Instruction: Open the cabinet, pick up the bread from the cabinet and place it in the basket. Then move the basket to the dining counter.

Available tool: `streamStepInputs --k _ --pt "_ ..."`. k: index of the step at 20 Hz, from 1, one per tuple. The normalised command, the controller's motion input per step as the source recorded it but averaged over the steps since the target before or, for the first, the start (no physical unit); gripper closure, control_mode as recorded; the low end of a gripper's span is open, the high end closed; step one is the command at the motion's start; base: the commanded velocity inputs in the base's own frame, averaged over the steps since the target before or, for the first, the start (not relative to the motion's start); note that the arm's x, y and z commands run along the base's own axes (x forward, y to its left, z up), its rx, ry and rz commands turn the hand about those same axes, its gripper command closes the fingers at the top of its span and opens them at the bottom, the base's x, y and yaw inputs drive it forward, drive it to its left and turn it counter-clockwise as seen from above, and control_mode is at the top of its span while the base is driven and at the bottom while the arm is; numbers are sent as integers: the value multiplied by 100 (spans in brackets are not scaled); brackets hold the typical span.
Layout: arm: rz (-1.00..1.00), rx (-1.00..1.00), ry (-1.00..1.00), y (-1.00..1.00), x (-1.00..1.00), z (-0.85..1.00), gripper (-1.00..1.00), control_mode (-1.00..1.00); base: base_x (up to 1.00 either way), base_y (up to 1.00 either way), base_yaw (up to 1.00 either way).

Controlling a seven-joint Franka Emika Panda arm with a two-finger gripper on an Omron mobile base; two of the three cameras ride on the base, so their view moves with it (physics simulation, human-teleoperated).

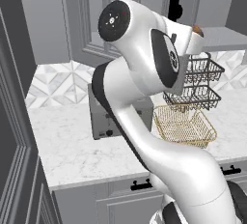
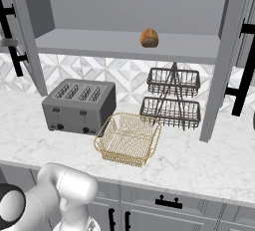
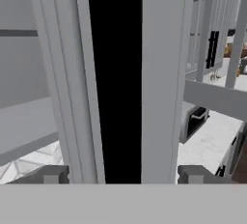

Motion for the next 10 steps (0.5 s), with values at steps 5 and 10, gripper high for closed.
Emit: streamStepInputs --k 5,10 --pt "8 1 0 36 -21 -4 -100 -100 0 0 0" --pt "23 20 0 -13 -46 0 -100 -100 0 0 0"
